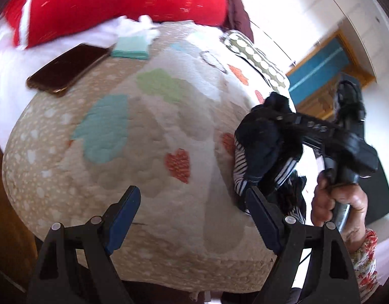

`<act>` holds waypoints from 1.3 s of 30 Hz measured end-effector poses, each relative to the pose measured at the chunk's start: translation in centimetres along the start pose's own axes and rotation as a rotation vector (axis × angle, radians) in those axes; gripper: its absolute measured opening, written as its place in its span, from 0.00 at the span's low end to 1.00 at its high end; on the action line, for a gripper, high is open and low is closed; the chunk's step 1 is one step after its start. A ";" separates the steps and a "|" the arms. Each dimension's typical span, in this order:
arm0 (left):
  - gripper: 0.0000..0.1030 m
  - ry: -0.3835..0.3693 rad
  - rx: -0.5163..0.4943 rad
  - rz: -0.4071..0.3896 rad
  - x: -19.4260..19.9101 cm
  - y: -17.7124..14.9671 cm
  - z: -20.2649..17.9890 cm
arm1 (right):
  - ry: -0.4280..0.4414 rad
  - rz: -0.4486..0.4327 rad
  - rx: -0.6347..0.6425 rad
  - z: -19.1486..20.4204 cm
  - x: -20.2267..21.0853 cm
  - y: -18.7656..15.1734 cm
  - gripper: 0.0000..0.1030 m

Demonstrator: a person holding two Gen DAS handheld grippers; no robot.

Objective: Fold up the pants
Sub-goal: 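Lift the grasped pants end with the right tool and fold it over the rest, then open the right tool and lift it off the folded pants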

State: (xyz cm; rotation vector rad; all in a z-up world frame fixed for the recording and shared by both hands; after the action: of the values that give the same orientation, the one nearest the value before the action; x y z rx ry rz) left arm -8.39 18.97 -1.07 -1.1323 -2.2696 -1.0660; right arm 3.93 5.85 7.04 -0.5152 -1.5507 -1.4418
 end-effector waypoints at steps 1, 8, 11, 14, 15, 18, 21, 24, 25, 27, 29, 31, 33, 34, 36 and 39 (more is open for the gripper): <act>0.82 0.000 -0.016 0.008 -0.3 -0.1 -0.8 | 0.017 -0.014 -0.038 -1.2 0.9 -0.4 0.26; 0.82 0.009 -0.143 0.082 -3.2 -1.4 -6.2 | -0.040 -0.106 -0.251 -11.5 5.7 -6.3 0.40; 0.82 0.020 -0.196 0.105 -4.2 -2.0 -8.3 | -0.229 -0.118 -0.291 -15.0 6.9 -9.2 0.57; 0.82 0.038 -0.248 0.122 -5.4 -2.4 -10.2 | -0.244 -0.157 -0.350 -17.2 9.4 -11.2 0.57; 0.82 0.038 -0.260 0.130 -5.8 -2.6 -10.8 | -0.228 -0.167 -0.359 -17.3 9.9 -11.7 0.57; 0.82 0.046 -0.309 0.147 -6.9 -3.1 -12.8 | -0.169 -0.183 -0.373 -17.1 10.7 -12.7 0.59; 0.82 0.090 -0.372 0.136 -7.5 -3.3 -14.4 | -0.117 -0.211 -0.380 -16.5 10.7 -13.4 0.59; 0.82 0.096 -0.377 0.135 -7.9 -2.8 -15.1 | -0.095 -0.196 -0.327 -15.2 9.3 -13.5 0.54; 0.82 0.095 -0.371 0.133 -7.9 -2.6 -15.2 | -0.133 -0.172 -0.299 -14.6 8.5 -13.4 0.54; 0.82 0.096 -0.357 0.130 -7.9 -2.4 -15.2 | -0.149 -0.140 -0.286 -14.2 7.1 -13.6 0.39; 0.82 0.099 -0.351 0.131 -7.9 -2.4 -15.1 | -0.067 -0.127 -0.316 -14.3 6.4 -14.2 0.27; 0.82 0.114 -0.355 0.134 -8.0 -2.4 -14.8 | -0.004 -0.162 -0.349 -14.9 7.2 -14.7 0.21; 0.82 0.118 -0.351 0.142 -8.1 -2.5 -14.5 | 0.042 -0.186 -0.378 -15.4 7.7 -15.4 0.21; 0.82 0.118 -0.344 0.148 -8.3 -2.5 -14.3 | 0.050 -0.191 -0.398 -15.9 7.9 -15.8 0.21; 0.82 0.122 -0.334 0.154 -8.6 -2.6 -13.9 | 0.036 -0.173 -0.430 -16.7 7.6 -16.8 0.27; 0.82 0.126 -0.329 0.172 -9.3 -2.9 -13.7 | 0.027 -0.126 -0.484 -17.9 6.5 -18.1 0.34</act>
State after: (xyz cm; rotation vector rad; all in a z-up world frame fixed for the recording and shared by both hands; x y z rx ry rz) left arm -4.99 2.61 0.51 -1.3171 -1.9071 -1.4303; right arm -7.80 -16.78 0.49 -0.6839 -1.2257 -1.9265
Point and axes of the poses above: each gripper's, at about its wrist camera, not at the fingertips, and x roughly against the way its jaws point, z to its left, y to its top, the point moved 3 cm from there along -x, roughly the way its jaws point, and after that the axes turned 11 degrees about -y, right-handed, at the moved point
